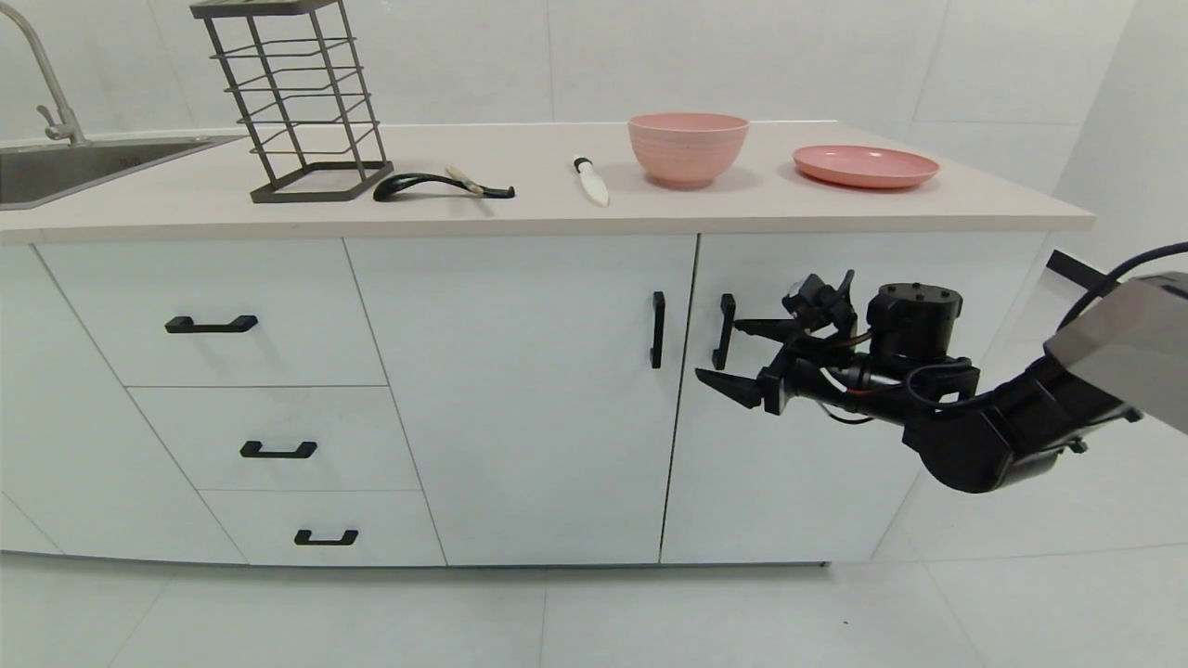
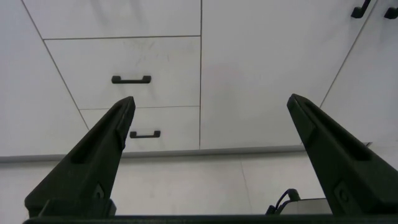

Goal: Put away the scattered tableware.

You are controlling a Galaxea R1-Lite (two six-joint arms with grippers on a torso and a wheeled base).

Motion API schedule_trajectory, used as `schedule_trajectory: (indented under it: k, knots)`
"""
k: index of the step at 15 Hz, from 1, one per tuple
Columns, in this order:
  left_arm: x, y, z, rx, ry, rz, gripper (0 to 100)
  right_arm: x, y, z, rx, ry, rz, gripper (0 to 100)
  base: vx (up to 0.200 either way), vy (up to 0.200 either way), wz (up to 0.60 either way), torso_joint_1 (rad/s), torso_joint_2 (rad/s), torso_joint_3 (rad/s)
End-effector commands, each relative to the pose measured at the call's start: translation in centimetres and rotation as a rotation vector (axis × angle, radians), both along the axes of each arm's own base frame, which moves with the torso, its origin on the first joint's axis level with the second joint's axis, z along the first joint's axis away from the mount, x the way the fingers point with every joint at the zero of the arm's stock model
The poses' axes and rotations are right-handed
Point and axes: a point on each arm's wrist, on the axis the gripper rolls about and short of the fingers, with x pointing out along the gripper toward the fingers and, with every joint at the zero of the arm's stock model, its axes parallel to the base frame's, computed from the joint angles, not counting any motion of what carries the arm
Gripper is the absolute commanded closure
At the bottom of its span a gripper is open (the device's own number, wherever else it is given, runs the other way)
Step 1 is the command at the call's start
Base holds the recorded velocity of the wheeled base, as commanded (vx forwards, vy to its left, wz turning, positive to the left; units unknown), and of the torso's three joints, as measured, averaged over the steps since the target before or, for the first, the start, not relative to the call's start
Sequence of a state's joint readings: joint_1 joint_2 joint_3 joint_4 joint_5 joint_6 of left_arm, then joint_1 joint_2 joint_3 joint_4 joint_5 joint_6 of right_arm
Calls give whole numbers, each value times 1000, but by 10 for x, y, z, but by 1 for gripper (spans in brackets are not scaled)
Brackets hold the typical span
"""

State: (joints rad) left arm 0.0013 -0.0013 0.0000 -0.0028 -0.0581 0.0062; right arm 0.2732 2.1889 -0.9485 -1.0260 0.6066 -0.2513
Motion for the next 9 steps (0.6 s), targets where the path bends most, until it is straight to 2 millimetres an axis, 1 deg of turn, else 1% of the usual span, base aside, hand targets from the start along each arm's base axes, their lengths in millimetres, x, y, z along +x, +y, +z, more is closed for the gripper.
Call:
schedule_trajectory:
  k: [1, 4, 7, 8, 9]
  knots:
    - [0, 0, 0, 0, 1, 0, 0, 12, 10, -9, 3, -7, 21, 0, 0, 0, 0, 0, 0, 0]
    - [0, 0, 0, -6, 1, -5, 0, 18, 15, -14, 13, -6, 67, 0, 0, 0, 0, 0, 0, 0]
    - [0, 0, 2, -12, -14, -9, 0, 15, 16, -15, 17, 3, 97, 0, 0, 0, 0, 0, 0, 0]
    - [-7, 0, 34, -19, -263, -14, 0, 12, 16, -12, 23, 1, 124, 0, 0, 0, 0, 0, 0, 0]
    - [-20, -1, 71, -15, -451, -22, 0, 8, 14, -6, 32, -19, 136, 0, 0, 0, 0, 0, 0, 0]
